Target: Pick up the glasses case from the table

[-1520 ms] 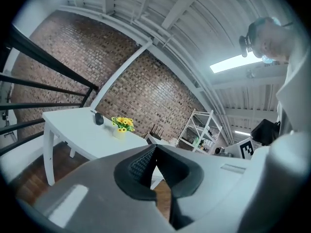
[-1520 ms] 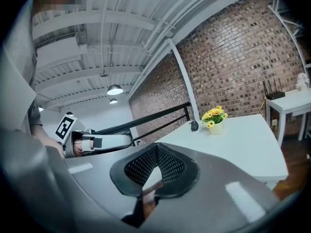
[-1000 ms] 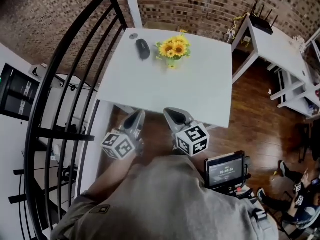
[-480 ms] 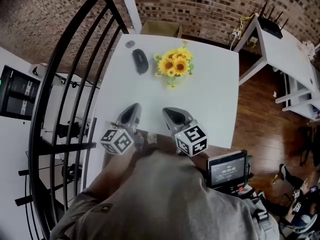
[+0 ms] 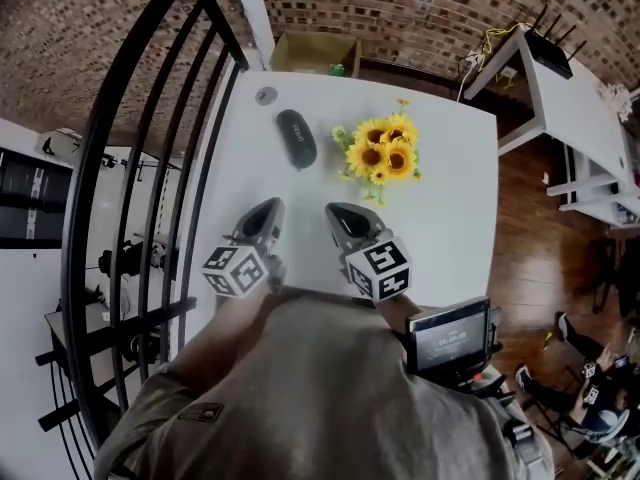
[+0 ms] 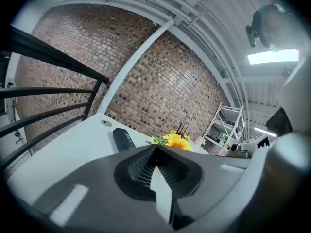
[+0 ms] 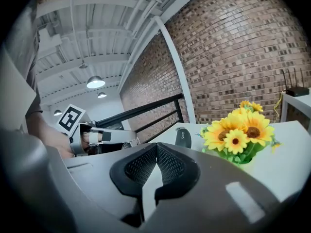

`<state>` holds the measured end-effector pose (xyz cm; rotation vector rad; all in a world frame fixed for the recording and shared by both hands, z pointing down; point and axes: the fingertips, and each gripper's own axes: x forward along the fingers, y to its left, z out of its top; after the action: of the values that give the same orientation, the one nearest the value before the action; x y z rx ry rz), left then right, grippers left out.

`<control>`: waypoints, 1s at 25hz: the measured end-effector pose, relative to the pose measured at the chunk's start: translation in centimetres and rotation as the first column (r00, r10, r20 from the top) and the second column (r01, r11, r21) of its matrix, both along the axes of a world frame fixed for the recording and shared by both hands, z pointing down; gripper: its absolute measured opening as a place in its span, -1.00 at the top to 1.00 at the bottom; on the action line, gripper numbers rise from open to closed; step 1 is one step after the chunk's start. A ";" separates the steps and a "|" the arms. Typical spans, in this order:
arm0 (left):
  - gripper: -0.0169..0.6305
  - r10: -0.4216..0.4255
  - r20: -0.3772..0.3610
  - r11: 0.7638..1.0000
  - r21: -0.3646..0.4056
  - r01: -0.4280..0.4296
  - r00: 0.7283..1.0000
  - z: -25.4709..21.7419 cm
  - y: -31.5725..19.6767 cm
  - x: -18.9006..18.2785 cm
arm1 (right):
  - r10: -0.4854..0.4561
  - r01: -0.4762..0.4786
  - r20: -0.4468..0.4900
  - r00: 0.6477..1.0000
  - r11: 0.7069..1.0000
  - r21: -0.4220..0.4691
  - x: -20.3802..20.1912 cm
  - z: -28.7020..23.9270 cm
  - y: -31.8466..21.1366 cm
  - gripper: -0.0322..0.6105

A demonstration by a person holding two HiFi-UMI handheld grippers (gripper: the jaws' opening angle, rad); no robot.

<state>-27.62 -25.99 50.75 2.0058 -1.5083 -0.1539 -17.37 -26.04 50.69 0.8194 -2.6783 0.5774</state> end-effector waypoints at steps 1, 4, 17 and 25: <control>0.94 0.002 -0.006 1.000 -0.006 -0.002 1.000 0.3 -0.2 -0.7 | 0.003 -0.003 -0.015 1.000 1.000 -0.001 -0.8 0.5 -0.5 0.86; 0.94 0.006 -0.028 0.999 -0.033 -0.007 1.000 1.2 -0.2 -2.8 | 0.015 -0.017 -0.071 0.997 1.000 -0.022 -3.0 2.0 -1.9 0.85; 0.94 -0.062 -0.091 0.988 -0.146 0.048 0.994 6.0 0.0 -11.1 | 0.108 -0.126 -0.320 0.941 0.991 -0.037 -9.1 11.3 -10.7 -0.07; 0.94 -0.111 -0.098 0.979 -0.181 0.092 0.989 7.6 0.1 -14.5 | 0.160 -0.181 -0.396 0.904 0.983 -0.016 -10.5 14.3 -15.2 -0.43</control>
<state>-42.14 -25.88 58.34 1.7555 -1.5024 -0.1624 -27.86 -41.21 64.97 1.0400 -2.2316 0.4604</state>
